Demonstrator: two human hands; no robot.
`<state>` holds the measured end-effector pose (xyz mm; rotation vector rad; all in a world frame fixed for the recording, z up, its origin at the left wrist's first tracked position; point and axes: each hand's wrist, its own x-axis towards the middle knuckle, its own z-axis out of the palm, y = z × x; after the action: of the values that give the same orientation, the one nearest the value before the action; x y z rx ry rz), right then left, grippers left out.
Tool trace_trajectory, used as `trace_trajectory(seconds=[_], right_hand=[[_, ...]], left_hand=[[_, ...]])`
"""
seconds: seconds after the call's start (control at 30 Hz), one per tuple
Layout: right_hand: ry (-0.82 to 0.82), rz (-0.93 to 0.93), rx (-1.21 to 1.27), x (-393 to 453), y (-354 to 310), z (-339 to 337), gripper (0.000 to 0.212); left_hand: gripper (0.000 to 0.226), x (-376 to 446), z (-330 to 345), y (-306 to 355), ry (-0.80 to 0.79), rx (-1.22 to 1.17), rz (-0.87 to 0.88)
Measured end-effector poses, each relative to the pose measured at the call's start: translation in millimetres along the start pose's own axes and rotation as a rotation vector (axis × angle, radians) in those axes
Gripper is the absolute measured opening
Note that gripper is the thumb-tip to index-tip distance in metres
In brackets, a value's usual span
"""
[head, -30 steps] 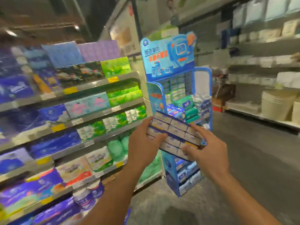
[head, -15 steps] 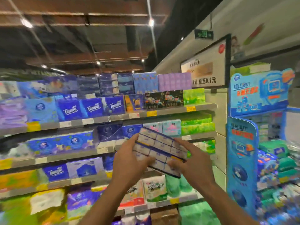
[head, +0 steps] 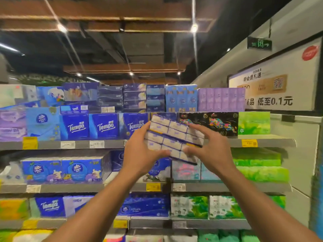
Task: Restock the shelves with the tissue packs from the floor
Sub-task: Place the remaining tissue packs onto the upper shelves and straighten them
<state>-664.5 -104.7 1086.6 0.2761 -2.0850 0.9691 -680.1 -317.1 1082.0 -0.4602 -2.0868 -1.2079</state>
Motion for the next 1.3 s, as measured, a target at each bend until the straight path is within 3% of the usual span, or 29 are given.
trace_trajectory(seconds=[0.1,0.3,0.4,0.63,0.77,0.83,0.9,1.1,1.3], right_hand=[[0.003,-0.021,0.002,52.6,21.5,27.7,0.074],[-0.028,0.026,0.024,113.2,58.0,81.1,0.074],[-0.019,0.058,0.073,135.6,73.4,104.9,0.059],[-0.019,-0.009,-0.195,186.9,86.0,130.9,0.038],[-0.045,-0.054,-0.216,219.3,94.5,140.7,0.051],[-0.158,-0.035,-0.239,228.4,102.8,143.0,0.064],[-0.247,-0.05,-0.301,233.5,111.5,145.2,0.064],[-0.115,-0.207,-0.568,254.2,119.9,162.4,0.048],[-0.157,-0.228,-0.891,270.5,103.2,177.3,0.039]], left_hand=[[0.12,48.5,16.1,-26.0,-0.013,0.062,0.023],[0.096,114.0,36.6,-84.5,-0.015,0.048,0.123],[0.094,144.8,45.6,-114.0,-0.062,-0.006,0.107],[0.091,175.0,70.3,-161.6,-0.06,-0.09,0.054],[0.095,173.5,72.6,-169.0,-0.064,-0.114,0.039],[0.085,168.3,77.8,-165.6,-0.046,-0.069,0.076],[0.073,163.0,84.2,-160.3,-0.027,-0.045,0.103],[0.068,151.0,89.5,-165.0,-0.013,0.012,0.098],[0.071,148.4,81.3,-173.6,-0.032,0.021,0.071]])
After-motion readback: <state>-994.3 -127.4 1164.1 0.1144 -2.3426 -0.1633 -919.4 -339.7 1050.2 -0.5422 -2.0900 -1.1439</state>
